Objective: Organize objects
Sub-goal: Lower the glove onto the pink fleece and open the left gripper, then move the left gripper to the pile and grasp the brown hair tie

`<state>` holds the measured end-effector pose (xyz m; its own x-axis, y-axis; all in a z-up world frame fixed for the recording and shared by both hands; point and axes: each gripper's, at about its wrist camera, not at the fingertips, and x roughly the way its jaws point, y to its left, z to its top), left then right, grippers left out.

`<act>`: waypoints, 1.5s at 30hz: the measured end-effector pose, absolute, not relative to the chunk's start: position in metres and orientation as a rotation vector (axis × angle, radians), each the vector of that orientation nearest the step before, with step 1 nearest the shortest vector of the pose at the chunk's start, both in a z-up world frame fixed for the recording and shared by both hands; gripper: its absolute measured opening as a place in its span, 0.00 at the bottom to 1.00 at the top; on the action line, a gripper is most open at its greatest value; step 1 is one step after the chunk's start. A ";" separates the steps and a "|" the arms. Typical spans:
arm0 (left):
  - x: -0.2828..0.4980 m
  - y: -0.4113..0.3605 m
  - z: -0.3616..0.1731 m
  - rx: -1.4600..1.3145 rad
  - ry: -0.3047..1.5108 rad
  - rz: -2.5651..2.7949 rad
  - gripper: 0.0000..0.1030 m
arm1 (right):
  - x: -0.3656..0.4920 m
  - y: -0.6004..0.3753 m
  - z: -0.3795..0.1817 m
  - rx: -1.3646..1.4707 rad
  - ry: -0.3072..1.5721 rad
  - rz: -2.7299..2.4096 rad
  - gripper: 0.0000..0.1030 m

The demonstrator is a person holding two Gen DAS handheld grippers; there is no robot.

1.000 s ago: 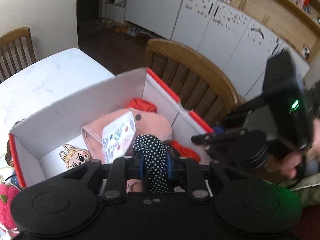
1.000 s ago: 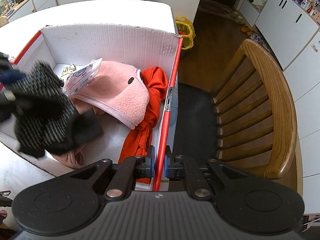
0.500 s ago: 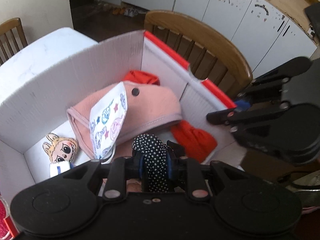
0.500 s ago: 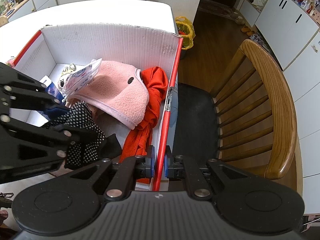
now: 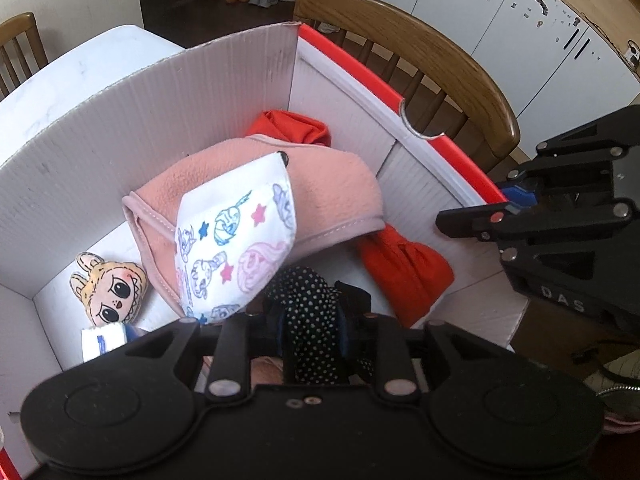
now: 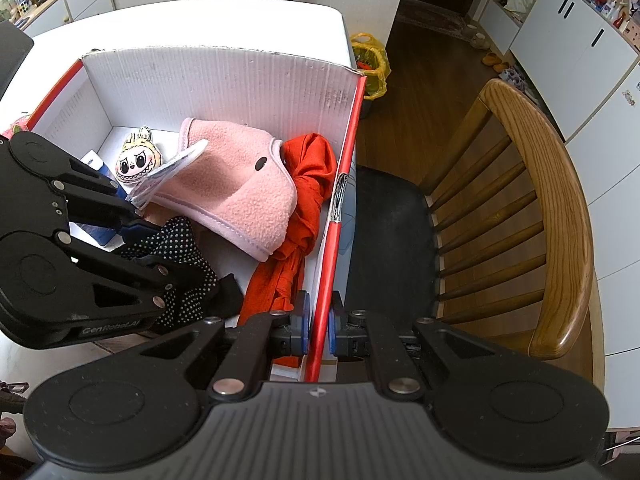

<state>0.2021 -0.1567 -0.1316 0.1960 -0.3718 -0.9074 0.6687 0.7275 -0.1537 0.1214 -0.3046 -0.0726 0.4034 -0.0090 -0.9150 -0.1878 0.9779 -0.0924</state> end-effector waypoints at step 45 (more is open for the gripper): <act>0.195 0.015 -0.025 -0.003 0.898 -0.456 0.91 | 0.121 -0.305 -0.073 -0.192 1.152 0.114 0.08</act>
